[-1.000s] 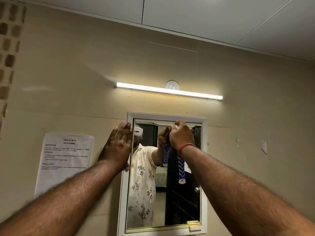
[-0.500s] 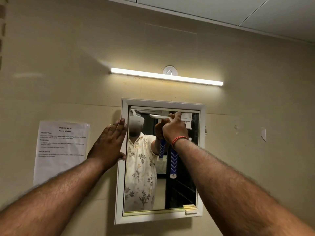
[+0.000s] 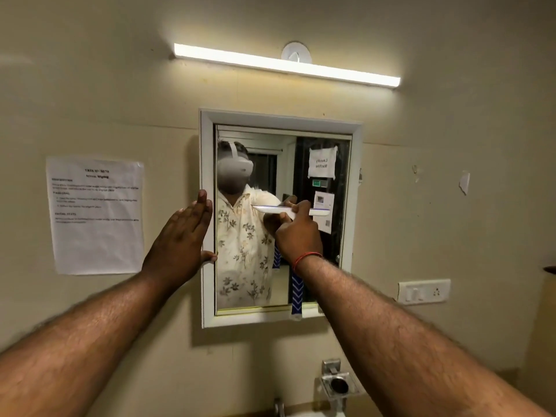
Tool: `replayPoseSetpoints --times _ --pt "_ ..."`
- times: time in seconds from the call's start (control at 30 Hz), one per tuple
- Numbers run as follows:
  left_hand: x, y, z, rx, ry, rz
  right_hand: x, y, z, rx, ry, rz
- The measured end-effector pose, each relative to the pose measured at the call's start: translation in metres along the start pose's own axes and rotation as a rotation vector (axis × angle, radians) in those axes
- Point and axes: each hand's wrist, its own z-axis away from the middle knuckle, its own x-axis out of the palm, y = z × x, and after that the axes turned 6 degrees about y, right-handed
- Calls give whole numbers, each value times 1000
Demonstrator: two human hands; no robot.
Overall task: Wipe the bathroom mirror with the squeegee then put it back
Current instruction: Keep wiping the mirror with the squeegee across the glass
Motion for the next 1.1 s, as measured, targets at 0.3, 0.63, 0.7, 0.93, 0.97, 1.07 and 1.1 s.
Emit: replayPoseSetpoints --times 0.3,0.63,0.7,0.93,0.97,1.07,1.1 --pt "19 12 43 -76 -93 99 20 50 42 65 -13 17" --pt "47 10 82 -123 -172 134 44 112 98 96 -40 93" --pt "53 9 89 -131 -185 139 47 118 102 90 -34 98" --pt "64 10 106 -144 -216 153 54 136 113 95 -63 122" --pt "64 11 108 -145 -222 147 56 140 118 103 -71 130" --pt "65 13 115 -140 -245 149 63 148 124 120 -73 150" --pt "66 13 117 -142 -258 151 64 149 124 121 -71 155"
